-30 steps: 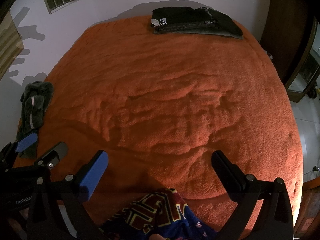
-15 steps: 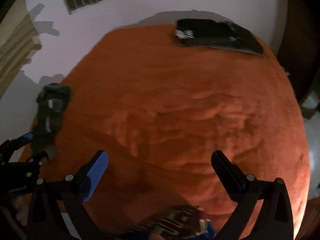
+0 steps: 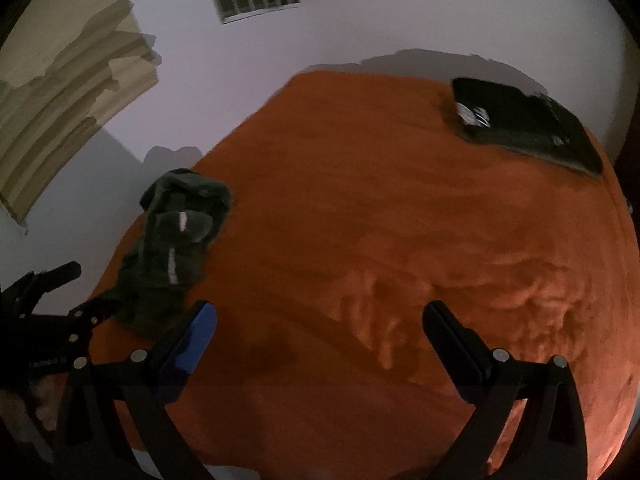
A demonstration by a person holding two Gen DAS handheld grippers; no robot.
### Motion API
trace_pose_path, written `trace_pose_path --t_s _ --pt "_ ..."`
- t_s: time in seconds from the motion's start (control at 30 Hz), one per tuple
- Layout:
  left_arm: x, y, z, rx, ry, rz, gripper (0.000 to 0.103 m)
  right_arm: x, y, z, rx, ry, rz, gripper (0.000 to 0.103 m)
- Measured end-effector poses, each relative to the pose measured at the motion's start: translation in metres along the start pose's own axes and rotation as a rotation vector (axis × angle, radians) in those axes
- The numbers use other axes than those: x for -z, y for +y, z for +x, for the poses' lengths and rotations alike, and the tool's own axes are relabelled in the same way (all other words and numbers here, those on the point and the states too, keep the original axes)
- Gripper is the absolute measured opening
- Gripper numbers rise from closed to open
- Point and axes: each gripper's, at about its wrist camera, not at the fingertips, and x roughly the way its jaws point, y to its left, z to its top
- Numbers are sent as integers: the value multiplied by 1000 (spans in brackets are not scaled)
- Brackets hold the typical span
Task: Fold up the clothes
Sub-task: 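Move both grippers toward the dark grey fuzzy garment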
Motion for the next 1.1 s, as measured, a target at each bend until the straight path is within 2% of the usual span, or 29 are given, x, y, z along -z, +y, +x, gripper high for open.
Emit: trace_pose_path --t_s 0.13,0.33,0.43,0.57,0.67,0.83,0.93,1.03,1.1 --pt "0 53 7 -29 1 -42 102 -8 35 15 -32 -11 -54 103" --pt "12 144 28 -35 20 -204 102 -11 93 66 -70 27 -156 103" --pt "29 187 49 -86 50 -274 102 -8 112 100 -88 60 -170 103" --pt "53 221 83 -183 96 -344 102 -3 131 150 -129 101 -156 103" --pt "76 244 107 -176 124 -407 102 3 142 186 -159 114 -150 103" --pt "115 279 157 -7 188 -527 102 13 174 241 -245 161 -162 103" --pt "134 292 171 17 208 -597 102 17 202 270 -259 172 -191 103" --pt "146 301 175 16 210 -619 93 19 229 297 -262 200 -191 103" --pt "152 305 174 6 200 -625 91 19 245 315 -277 224 -171 103"
